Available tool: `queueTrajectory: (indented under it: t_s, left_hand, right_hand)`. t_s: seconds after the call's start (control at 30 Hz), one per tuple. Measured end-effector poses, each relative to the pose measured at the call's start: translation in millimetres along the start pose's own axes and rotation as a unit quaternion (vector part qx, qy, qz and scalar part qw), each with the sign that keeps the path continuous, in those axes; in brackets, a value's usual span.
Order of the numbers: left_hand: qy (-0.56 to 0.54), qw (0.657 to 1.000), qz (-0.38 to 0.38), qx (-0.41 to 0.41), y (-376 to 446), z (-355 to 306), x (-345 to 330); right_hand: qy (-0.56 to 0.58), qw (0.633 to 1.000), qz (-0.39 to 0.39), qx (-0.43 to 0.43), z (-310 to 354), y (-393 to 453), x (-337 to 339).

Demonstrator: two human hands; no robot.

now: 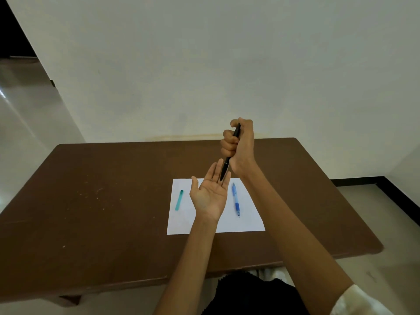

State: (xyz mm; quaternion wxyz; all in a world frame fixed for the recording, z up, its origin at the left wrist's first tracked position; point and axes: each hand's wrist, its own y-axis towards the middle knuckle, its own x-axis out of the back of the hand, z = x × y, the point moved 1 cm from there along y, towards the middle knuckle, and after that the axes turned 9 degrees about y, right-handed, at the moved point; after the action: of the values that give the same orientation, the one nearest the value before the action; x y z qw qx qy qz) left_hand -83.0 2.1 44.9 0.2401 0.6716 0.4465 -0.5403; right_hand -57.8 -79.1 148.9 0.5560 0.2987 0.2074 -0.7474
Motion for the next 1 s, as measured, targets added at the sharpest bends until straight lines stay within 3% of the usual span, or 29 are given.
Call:
queueTrajectory:
  t_s: [0.3,1.0]
  left_hand:
    - [0.008,0.999,-0.042,-0.001,3.7,-0.1,3.6]
    - [0.043,0.999,-0.002,-0.021,1.3,-3.8,-5.4]
  right_hand:
    - [-0.009,0.999,-0.048,-0.013,-1.5,7.4,-3.2]
    - [-0.006,0.997,-0.057,-0.042,-2.1,11.2,1.1]
